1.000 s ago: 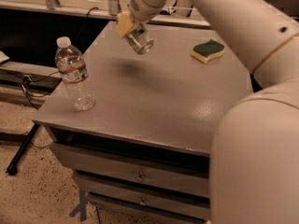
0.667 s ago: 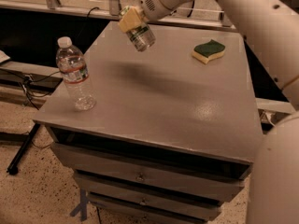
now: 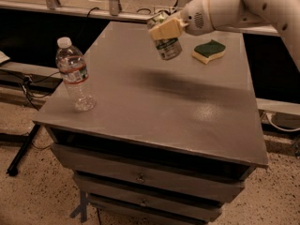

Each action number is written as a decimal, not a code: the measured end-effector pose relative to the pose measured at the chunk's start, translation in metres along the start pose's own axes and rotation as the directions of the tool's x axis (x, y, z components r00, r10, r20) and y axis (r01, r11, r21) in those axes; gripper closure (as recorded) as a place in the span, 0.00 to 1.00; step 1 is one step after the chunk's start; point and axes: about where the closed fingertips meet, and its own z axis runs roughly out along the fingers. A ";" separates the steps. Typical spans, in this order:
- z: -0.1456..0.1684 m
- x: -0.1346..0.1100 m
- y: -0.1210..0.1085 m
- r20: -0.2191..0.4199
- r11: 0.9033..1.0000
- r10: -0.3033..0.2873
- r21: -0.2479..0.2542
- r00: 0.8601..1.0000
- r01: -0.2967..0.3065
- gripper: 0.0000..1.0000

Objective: Place 7up can upright

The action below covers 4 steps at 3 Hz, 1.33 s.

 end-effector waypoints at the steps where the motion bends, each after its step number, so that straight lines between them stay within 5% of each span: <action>1: -0.029 0.035 0.000 0.083 0.996 -0.070 -0.043 0.994 0.074 1.00; 2: -0.047 0.065 0.002 0.174 0.988 -0.136 -0.050 0.975 0.146 1.00; 4: -0.065 0.105 0.003 0.324 0.989 -0.133 -0.015 0.937 0.146 1.00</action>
Offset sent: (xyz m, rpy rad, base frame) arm -0.0612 -0.0979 -0.0624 0.1648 -0.3242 0.1420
